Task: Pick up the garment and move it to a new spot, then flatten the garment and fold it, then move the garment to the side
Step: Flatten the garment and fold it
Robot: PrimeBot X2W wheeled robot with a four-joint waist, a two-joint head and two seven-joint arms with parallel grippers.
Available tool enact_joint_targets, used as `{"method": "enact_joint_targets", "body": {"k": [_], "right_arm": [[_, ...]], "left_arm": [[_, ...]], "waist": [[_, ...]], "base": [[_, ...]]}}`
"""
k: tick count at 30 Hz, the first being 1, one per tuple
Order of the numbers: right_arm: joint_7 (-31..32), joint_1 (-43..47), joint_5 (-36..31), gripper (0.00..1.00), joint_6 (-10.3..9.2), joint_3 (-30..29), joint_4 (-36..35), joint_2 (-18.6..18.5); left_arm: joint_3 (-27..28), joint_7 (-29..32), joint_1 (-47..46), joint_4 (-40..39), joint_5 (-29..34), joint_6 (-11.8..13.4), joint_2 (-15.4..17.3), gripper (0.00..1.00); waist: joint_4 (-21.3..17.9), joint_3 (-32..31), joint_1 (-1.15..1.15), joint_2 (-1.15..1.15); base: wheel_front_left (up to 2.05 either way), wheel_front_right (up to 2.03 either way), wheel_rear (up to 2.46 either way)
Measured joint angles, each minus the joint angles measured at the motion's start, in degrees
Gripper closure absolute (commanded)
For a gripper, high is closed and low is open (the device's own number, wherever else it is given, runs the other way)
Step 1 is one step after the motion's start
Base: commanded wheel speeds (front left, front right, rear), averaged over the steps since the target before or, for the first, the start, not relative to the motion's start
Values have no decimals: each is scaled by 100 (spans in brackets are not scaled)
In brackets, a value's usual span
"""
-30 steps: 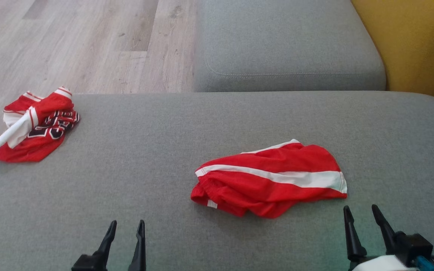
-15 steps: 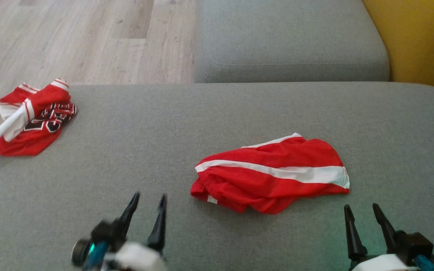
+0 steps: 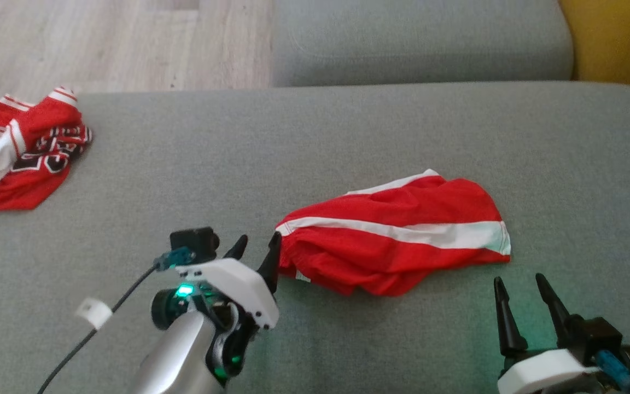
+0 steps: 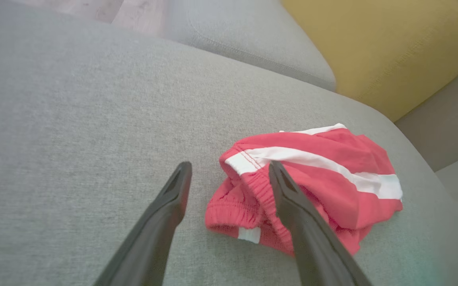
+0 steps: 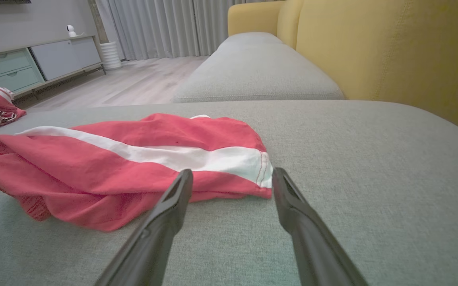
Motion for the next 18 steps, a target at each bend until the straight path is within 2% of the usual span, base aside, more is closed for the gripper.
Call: {"method": "enact_joint_targets", "body": {"k": [8,14,18], "right_arm": [[0,-190,-51,0,0,30,-1,-1],[0,-313,-51,0,0,89,0,-1],[0,-313,-51,0,0,70,-1,-1]], "left_arm": [[-506,276,-542,185,-990,293,-16,0],[-647,334,-849,645,-1154,598,-26,0],[-680,342,-977,778,-1251,625,-30,0]], "waist": [[-169,331,0,0],[-330,475,0,0],[-382,547,0,0]], "base": [[0,0,0],[0,0,0],[0,0,0]]}}
